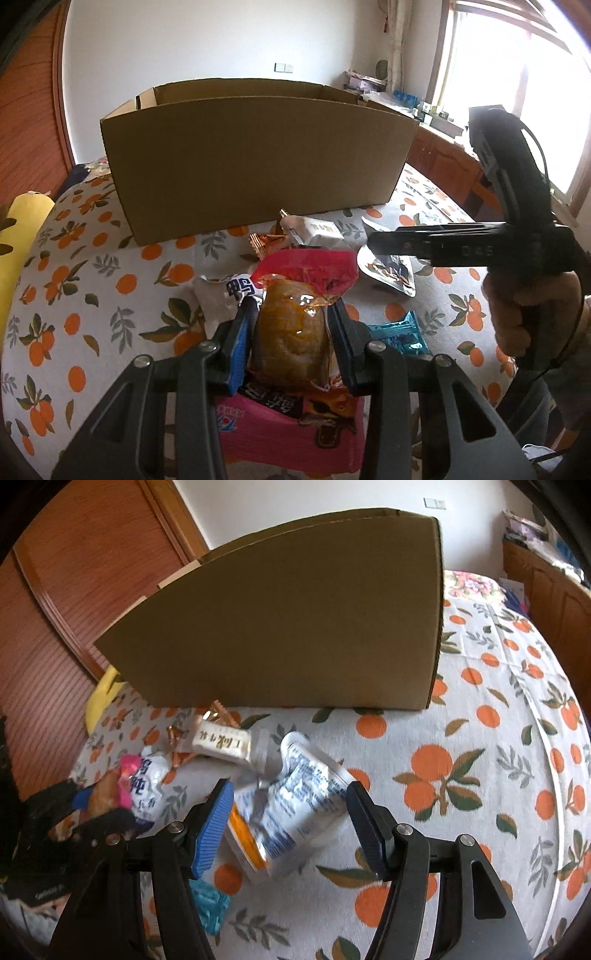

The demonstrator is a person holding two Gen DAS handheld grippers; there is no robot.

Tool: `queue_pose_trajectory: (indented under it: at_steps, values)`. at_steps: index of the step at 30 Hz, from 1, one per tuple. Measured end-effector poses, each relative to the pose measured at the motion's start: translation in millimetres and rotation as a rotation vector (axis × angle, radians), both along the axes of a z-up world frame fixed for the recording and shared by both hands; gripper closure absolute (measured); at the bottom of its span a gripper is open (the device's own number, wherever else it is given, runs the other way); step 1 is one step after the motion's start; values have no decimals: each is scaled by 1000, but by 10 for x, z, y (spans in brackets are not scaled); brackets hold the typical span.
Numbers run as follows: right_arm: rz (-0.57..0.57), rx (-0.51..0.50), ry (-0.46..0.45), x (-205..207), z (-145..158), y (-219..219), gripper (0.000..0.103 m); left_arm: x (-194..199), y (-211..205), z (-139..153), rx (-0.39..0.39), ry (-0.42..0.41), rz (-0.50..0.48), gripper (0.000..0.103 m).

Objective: Organize snacks
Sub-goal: 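Grasp the red-topped bread bag with the left tool while the right tool grasps the silver pouch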

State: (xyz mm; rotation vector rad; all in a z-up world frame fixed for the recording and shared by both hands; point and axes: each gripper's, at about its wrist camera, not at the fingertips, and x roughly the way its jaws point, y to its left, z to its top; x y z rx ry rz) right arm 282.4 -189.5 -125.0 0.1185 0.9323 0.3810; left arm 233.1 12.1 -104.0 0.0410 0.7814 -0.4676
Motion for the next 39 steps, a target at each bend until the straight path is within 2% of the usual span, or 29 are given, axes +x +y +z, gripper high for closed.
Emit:
queue_pose_trajectory:
  at_steps: [8,16,21,25,34,37,38,39]
  values:
    - [-92,-146,-58,82,-30,177,37,-66,-8,51,-1,-18,-10,64]
    - [-95,-226,-49,-26,-113,202,36,-127,-26,65,-5,-21,-13,64]
    - [-100,-261,-47,-166,-97,38,31,-166,-51,68,-8,-25,-17,64]
    - [-113,-338,-65,-256,-99,-1,27,-213,-92,82,-4,-32,-24,64]
    - [-124,-349,-44,-407,-95,-155,22,-296,-123,110,-14,-40,-29,64]
    - [-125,-302,-27,-440,-122,-217,24,-303,-122,109,-14,-40,-27,64]
    - [-118,-294,-29,-455,-125,-232,29,-302,-120,108,-15,-40,-28,64]
    - [-107,-298,-30,-480,-117,-244,39,-311,-121,108,-16,-39,-28,64]
